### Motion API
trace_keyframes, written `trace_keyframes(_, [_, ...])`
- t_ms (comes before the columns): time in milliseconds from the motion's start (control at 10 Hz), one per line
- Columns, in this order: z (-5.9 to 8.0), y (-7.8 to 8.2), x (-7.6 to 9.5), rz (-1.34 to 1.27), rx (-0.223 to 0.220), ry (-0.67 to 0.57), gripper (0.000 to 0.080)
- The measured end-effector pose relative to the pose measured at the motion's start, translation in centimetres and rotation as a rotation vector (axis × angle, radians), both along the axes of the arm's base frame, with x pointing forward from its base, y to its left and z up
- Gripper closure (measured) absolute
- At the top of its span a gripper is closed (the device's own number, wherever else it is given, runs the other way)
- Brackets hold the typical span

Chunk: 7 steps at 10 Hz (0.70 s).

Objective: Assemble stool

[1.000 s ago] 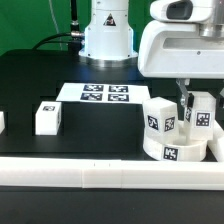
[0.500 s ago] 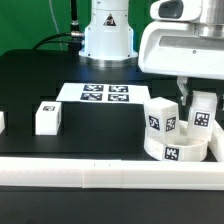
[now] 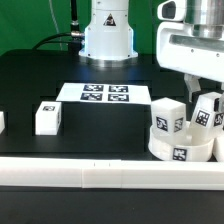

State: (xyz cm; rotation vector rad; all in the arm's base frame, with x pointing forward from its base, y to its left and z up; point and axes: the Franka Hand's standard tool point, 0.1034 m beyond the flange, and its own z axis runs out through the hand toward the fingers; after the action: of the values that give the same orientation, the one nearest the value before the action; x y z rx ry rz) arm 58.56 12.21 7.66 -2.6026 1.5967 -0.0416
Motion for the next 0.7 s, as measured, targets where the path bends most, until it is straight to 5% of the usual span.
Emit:
trace_keyframes(400, [0.01,0.05,0.03,-0.232,0.036,0.013,0.046])
trace_keyframes(700, [-0.09,-0.42,0.01,-0.648,0.143,-0.017,0.046])
